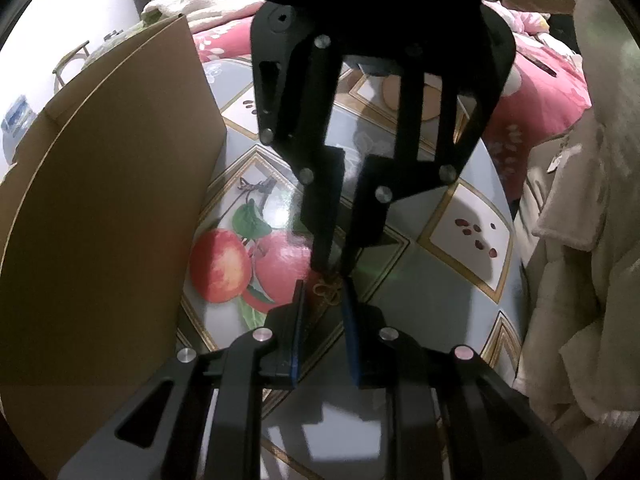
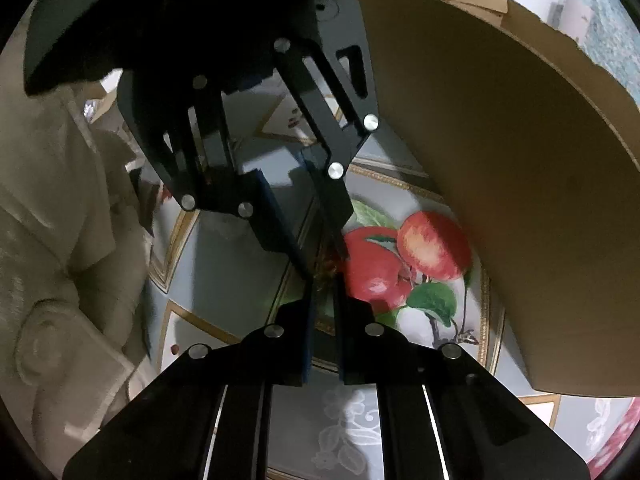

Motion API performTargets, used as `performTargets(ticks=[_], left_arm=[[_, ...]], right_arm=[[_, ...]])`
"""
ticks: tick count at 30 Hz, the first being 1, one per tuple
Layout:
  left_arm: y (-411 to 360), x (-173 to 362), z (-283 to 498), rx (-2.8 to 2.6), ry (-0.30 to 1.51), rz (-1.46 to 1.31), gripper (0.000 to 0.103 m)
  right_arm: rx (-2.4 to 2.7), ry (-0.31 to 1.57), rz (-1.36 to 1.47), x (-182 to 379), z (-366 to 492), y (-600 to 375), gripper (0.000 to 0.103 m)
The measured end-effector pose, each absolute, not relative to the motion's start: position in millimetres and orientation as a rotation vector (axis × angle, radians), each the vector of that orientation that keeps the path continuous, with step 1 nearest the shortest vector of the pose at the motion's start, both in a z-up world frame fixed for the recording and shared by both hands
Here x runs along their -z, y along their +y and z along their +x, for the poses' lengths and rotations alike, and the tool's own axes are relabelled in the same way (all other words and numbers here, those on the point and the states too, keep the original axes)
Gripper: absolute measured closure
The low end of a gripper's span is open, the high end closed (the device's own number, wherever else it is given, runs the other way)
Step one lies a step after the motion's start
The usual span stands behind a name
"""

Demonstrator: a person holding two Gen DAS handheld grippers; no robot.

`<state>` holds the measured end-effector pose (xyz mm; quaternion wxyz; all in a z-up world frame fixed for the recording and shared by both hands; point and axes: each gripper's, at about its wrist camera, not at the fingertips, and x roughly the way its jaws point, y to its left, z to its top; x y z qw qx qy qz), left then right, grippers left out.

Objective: Organize jewelry
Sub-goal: 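Bring the left gripper down over the right gripper and close on the clover charm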

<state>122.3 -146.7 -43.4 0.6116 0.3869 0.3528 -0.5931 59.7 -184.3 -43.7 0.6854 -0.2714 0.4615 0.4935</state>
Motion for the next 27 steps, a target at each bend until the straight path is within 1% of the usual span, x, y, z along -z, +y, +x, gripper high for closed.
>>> performTargets(ticks=[5, 10, 17, 18, 27], left_arm=[[-151, 46, 120, 1.398, 0.810, 0.909, 0.086], [-154, 43, 117, 1.422, 0.807, 0.926, 0.086], [-153, 47, 115, 1.447, 0.797, 0.939, 0.086], [-153, 47, 115, 1.450, 0.798, 0.940, 0.086], [-157, 48, 113, 1.460, 0.801, 0.952, 0.087]], right_arm=[[-1.121, 1.018, -0.652, 45, 56, -180, 0.094], [-1.120, 1.003, -0.686, 52, 41, -172, 0.082], [-1.130, 0.999, -0.684, 52, 34, -176, 0.082], [-1.132, 1.002, -0.684, 59, 36, -171, 0.082], [-1.146, 1.030, -0.689, 54, 42, -172, 0.084]])
